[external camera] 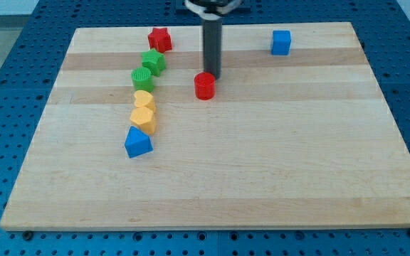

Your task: Slide red circle closer to blue traingle

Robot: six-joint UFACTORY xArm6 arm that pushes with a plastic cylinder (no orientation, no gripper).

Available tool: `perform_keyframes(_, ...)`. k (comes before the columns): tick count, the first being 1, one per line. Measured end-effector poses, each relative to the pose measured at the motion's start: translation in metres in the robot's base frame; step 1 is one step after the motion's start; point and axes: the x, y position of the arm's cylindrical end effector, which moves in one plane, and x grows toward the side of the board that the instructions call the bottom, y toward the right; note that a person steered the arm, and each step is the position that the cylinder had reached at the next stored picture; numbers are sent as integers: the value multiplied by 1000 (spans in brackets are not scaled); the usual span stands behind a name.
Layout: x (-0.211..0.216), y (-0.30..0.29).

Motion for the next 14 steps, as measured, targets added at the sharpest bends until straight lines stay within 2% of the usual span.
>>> perform_keyframes(1,-2,-22)
perform_keyframes(2,84,-27)
perform_keyframes(4,40,-19)
perform_keyframes(5,17,24)
perform_keyframes(6,-4,27)
perform_keyframes(7,33,86)
perform_keyframes(8,138,53)
perform_keyframes(9,177,52)
perform_keyframes(10,190,81)
perform_keyframes(11,205,55)
perform_keyframes(12,204,42)
perform_keyframes(13,181,57)
perform_keyframes(14,187,4)
